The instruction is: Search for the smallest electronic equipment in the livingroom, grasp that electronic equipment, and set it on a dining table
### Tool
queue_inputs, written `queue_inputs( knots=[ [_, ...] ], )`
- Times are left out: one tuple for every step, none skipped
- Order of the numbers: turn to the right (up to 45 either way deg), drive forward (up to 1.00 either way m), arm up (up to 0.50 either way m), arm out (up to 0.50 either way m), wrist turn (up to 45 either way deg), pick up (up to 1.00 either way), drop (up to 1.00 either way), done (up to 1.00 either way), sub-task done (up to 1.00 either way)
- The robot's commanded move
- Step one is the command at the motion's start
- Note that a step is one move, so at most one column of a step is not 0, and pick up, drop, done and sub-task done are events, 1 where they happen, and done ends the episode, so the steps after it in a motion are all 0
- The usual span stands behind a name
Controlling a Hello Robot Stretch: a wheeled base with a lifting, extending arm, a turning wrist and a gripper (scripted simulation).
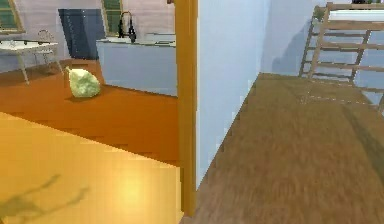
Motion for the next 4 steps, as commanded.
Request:
queue_inputs(
  knots=[
    [0.0, 0.35, 0.00, 0.00, 0.0, 0.00, 0.00, 0.00, 0.00],
    [-6.0, 0.00, 0.00, 0.00, 0.0, 0.00, 0.00, 0.00, 0.00],
    [0.0, 0.45, 0.00, 0.00, 0.0, 0.00, 0.00, 0.00, 0.00],
    [-45.0, 0.00, 0.00, 0.00, 0.0, 0.00, 0.00, 0.00, 0.00]
  ],
)
